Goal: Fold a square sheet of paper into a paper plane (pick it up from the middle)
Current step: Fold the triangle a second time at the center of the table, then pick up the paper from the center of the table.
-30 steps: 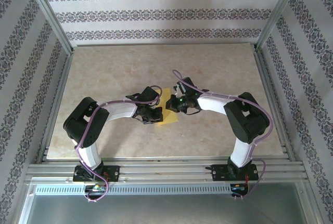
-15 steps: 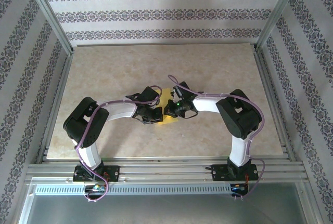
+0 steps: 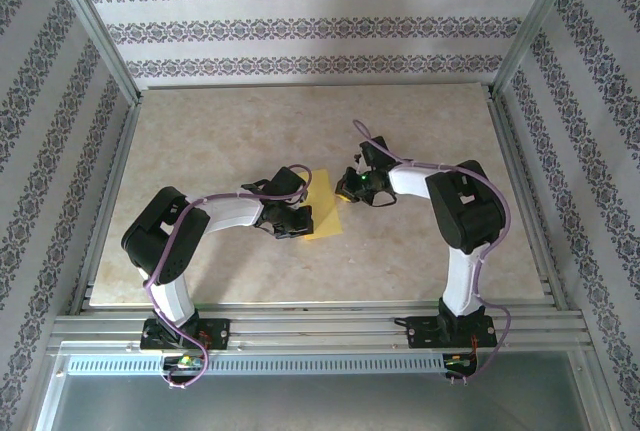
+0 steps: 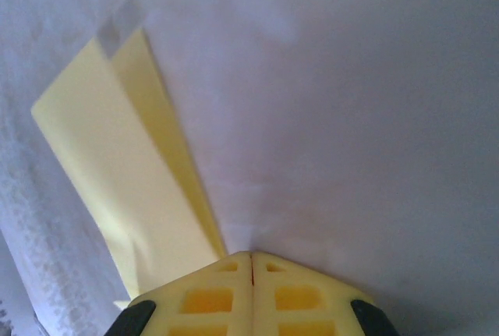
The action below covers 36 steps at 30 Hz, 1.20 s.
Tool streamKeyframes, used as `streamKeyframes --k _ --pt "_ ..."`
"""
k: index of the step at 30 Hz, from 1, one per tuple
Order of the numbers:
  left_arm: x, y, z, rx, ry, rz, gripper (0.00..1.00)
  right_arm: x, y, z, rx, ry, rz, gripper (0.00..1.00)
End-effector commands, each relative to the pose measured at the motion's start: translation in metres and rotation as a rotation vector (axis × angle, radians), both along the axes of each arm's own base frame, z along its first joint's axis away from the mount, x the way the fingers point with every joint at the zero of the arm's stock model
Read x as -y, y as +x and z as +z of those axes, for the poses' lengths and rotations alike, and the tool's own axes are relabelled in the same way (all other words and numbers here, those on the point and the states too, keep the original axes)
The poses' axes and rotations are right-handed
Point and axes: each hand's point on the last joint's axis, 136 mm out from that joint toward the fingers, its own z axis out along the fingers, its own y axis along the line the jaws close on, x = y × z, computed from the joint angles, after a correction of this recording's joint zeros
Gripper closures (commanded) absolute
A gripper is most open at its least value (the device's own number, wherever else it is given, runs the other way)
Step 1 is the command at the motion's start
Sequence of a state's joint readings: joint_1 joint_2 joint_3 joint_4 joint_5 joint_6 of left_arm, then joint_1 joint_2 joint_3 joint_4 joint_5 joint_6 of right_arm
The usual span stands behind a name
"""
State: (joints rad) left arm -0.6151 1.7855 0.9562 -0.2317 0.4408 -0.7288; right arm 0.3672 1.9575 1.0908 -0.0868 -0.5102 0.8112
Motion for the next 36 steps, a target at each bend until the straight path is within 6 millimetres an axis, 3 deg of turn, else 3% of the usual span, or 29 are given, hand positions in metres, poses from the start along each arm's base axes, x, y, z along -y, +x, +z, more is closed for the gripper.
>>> streamKeyframes --k 1,3,7,11,16,21,27,36 --pt "-0.005 -0.014 -0.009 -0.057 0.047 -0.044 1.00 0.018 0.013 0.019 0.066 -0.051 -0.039 1.00" --pt "0.007 -0.002 0.012 -0.010 0.001 -0.058 0.97 0.021 0.012 0.036 0.105 -0.038 -0.041 0.94" --pt "0.021 0.022 0.057 0.105 -0.090 -0.036 0.79 0.027 0.001 0.063 0.173 -0.013 -0.045 0.79" --pt "0.012 0.041 0.072 0.187 -0.087 0.045 0.68 0.028 -0.016 0.070 0.185 0.021 -0.051 0.66" --pt "0.011 0.055 0.064 0.204 -0.084 0.091 0.66 0.020 -0.036 0.065 0.169 0.051 -0.046 0.52" --pt "0.000 0.062 0.046 0.193 -0.017 0.133 0.75 0.001 -0.047 0.059 0.151 0.098 -0.005 0.50" --pt "-0.011 0.062 0.039 0.192 -0.013 0.172 0.78 -0.030 -0.058 0.045 0.100 0.130 0.049 0.50" --pt "-0.023 0.059 0.032 0.178 0.004 0.196 0.83 -0.049 -0.056 0.029 0.070 0.121 0.075 0.50"
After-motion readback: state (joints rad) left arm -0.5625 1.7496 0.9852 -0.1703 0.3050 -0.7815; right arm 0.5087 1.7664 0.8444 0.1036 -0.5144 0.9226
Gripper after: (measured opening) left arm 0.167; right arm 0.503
